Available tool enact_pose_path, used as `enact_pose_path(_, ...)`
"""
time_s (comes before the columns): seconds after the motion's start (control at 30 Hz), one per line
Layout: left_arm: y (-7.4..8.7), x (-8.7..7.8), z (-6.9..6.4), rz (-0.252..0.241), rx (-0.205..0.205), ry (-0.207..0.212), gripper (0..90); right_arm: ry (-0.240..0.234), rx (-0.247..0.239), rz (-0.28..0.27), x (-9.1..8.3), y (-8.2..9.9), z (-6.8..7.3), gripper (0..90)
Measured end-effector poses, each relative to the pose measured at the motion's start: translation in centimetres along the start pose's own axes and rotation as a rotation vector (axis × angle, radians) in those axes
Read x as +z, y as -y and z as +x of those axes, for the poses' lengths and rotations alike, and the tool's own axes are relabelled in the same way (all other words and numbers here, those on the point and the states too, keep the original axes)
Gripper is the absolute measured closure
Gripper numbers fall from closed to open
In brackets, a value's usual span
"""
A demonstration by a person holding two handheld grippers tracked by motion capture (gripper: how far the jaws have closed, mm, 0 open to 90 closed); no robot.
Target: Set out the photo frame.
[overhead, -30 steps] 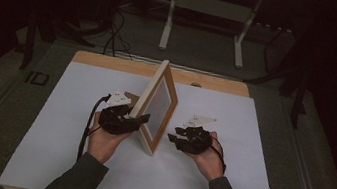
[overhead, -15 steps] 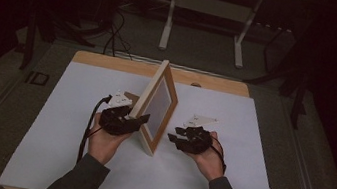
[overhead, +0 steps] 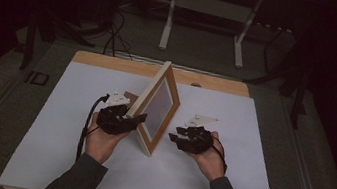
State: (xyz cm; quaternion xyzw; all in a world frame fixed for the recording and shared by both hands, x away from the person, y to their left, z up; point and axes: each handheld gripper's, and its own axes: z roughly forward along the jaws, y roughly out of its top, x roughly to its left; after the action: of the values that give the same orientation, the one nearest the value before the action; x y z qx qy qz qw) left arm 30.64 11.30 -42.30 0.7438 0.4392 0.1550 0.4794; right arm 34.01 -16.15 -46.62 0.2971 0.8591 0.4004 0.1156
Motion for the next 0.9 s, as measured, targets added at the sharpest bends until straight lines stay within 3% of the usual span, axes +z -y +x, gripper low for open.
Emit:
enact_pose_path(0.3, -0.1, -0.5, 1.3, 0.009, -0.018, 0.006, 66.6, 0.012, -0.005, -0.001, -0.1, -0.4, -0.3, 58.7)
enact_pose_path(0.53, -0.3, -0.8, 2.8, -0.005, -0.076, 0.064, 75.1, 0.035, -0.015, 0.014, -0.3, -0.7, -0.8, 58.3)
enact_pose_path(0.77, -0.5, -0.7, 3.8, 0.012, -0.075, 0.112, 75.9, 0.067, 0.003, -0.004, -1.1, -1.2, -2.0, 58.1)
enact_pose_path(0.9, -0.7, -0.6, 4.8, 0.023, -0.081, 0.168, 76.2, 0.088, 0.013, -0.007, -1.5, -1.5, -2.7, 57.3)
